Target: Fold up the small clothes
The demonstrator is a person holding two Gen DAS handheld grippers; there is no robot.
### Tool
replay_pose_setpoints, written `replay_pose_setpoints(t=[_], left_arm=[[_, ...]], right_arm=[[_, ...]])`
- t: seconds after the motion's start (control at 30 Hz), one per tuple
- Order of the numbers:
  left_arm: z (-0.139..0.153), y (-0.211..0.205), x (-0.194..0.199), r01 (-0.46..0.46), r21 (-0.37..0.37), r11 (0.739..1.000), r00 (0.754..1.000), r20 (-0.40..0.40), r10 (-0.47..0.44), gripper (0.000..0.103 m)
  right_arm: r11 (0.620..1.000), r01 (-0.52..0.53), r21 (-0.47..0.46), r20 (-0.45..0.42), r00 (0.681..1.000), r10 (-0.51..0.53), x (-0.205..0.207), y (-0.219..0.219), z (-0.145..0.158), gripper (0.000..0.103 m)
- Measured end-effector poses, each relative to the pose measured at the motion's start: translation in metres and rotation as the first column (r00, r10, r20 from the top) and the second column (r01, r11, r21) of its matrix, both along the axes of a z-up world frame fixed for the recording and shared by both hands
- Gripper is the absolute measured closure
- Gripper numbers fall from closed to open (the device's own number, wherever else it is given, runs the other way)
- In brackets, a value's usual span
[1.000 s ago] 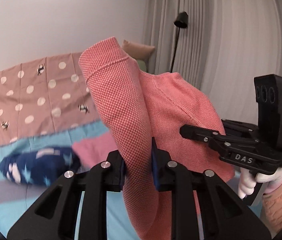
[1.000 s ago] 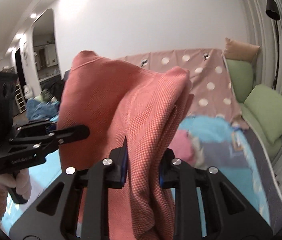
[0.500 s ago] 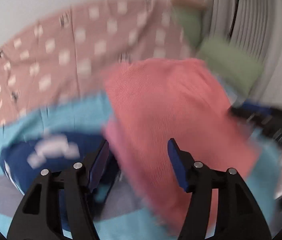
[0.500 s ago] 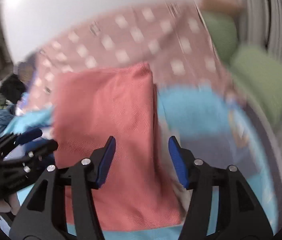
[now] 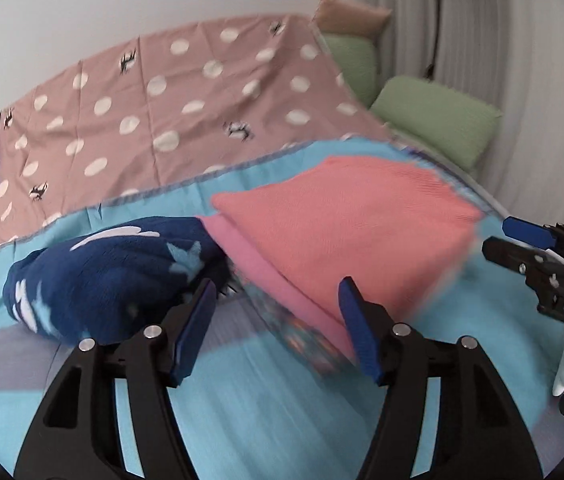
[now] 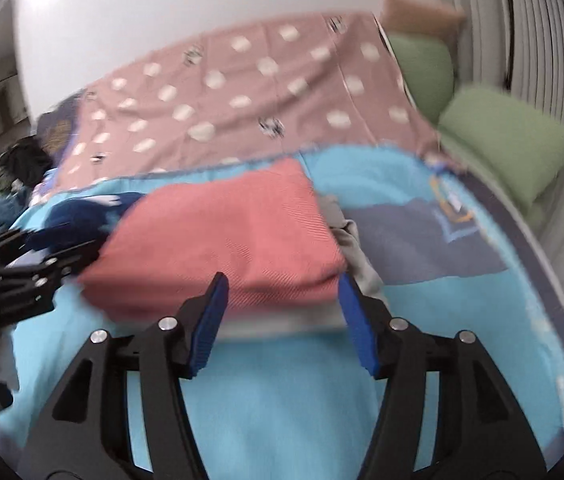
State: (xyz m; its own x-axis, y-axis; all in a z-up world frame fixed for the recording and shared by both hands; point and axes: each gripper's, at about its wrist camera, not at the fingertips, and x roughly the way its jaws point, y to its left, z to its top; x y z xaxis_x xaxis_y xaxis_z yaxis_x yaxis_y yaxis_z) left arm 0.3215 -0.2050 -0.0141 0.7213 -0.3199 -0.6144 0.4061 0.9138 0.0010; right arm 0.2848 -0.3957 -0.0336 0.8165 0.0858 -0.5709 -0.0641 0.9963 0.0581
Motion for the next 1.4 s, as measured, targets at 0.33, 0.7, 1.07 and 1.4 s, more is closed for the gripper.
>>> replay_pose_setpoints(t=[0.33,0.7,1.07,1.4], left_arm=[[0.048,0.033,-0.171,-0.019,-0.12,0.993,0.99,0.136,0.036,0.001],[0.067,0.055,-0.272,-0.126,-0.107,0.986,0.983,0.118,0.138,0.001],[0.058,0.063,-0.319,-0.121,-0.191,0.974,0.987,0.084,0.139,0.001],[0.053,0.061,-0.332,-0.114,-0.192,0.975,0.989,0.075,0.13,0.001]], right_arm=[[0.992,0.122,0.035,0.243,0.962,-0.126,-0.196,0.026,0.061,0.002],[0.987,0.128,0.093,0.203,0.968,-0.144,-0.293,0.051,0.076,0.002],[0.991,0.111,0.076,0.161,0.979,-0.122,-0.333,0.065,0.067,0.002],[0.993,0.093,0.076,0.14,0.985,-0.103,-0.339,0.067,0.061,0.002]])
